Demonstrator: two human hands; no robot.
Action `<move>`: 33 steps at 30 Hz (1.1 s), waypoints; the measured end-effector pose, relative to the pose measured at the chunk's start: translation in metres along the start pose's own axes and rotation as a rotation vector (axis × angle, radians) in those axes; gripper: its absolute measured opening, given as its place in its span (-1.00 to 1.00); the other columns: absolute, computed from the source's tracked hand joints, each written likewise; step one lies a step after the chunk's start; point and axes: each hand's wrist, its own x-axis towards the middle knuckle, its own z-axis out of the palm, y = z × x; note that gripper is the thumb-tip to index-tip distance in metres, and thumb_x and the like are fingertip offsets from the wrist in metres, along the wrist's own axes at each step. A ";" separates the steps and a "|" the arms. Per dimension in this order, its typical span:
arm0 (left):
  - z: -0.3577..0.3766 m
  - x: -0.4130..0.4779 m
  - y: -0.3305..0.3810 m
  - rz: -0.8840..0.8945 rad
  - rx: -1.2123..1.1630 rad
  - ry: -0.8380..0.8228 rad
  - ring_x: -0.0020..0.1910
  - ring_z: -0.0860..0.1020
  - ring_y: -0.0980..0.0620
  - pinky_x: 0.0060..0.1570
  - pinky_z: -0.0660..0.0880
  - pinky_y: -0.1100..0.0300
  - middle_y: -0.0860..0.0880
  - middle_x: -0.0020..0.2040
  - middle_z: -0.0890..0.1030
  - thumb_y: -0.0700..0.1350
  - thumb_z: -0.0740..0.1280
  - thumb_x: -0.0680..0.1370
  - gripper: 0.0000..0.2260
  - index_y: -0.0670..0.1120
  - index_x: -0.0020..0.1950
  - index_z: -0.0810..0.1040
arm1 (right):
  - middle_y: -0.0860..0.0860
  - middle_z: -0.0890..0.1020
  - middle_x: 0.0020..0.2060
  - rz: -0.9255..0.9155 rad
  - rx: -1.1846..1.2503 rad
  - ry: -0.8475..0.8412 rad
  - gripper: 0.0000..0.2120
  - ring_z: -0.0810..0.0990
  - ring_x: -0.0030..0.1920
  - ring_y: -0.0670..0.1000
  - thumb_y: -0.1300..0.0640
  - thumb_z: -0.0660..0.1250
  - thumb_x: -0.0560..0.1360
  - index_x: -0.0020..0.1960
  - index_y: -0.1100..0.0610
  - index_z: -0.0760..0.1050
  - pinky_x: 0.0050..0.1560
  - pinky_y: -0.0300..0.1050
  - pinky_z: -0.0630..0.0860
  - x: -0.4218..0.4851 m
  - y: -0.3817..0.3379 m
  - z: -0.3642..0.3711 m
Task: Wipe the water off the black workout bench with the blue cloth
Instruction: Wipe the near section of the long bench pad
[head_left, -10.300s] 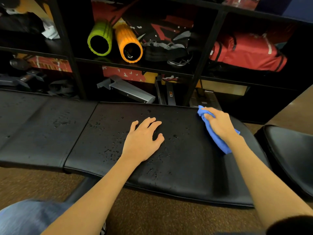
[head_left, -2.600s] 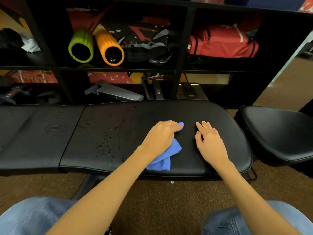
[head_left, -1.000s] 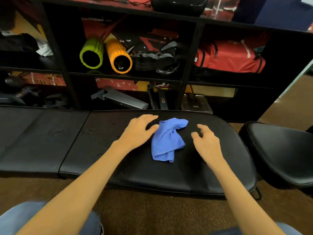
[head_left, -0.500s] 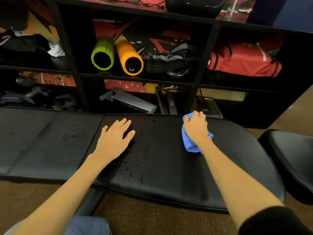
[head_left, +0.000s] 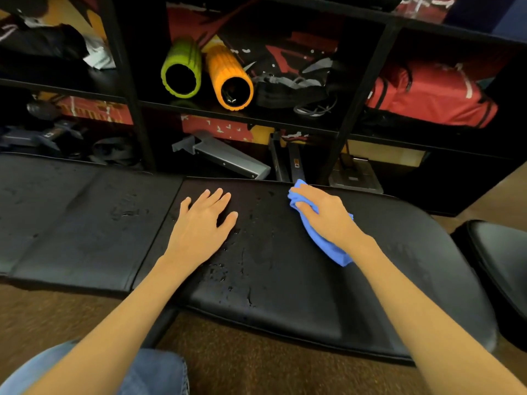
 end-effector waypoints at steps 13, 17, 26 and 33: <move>0.003 -0.002 0.001 -0.004 0.010 -0.003 0.53 0.07 0.00 0.48 -0.07 -0.05 0.01 0.53 0.20 0.10 0.09 0.63 -0.53 -0.01 0.52 0.22 | 0.19 0.57 0.02 0.213 -0.153 0.086 -0.78 0.53 0.06 0.24 0.17 0.12 0.57 0.06 0.22 0.50 -0.04 0.02 0.43 0.060 -0.014 0.018; 0.002 -0.001 0.003 -0.007 0.003 -0.012 0.53 0.07 0.02 0.49 -0.07 -0.04 0.01 0.53 0.19 0.11 0.08 0.62 -0.53 0.00 0.52 0.21 | 0.17 0.51 0.18 0.052 -0.019 0.057 -0.71 0.51 0.12 0.18 0.19 0.15 0.60 0.28 0.19 0.46 0.06 -0.02 0.41 0.025 -0.046 0.025; 0.001 -0.002 0.002 -0.004 0.007 -0.023 0.53 0.05 0.02 0.49 -0.07 -0.03 0.02 0.54 0.17 0.12 0.06 0.63 -0.52 0.00 0.53 0.19 | 0.07 0.46 0.35 0.052 0.007 0.051 -0.66 0.39 0.37 0.03 0.19 0.23 0.58 0.35 0.11 0.44 0.30 -0.37 0.20 -0.033 0.004 -0.015; 0.001 -0.001 0.005 -0.008 -0.007 -0.021 0.53 0.06 0.02 0.50 -0.07 -0.03 0.02 0.53 0.18 0.11 0.07 0.63 -0.52 0.00 0.53 0.20 | 0.12 0.55 -0.11 0.204 -0.092 0.024 -0.84 0.52 -0.05 0.16 0.16 0.14 0.55 -0.09 0.16 0.47 -0.08 0.00 0.46 0.047 0.000 0.002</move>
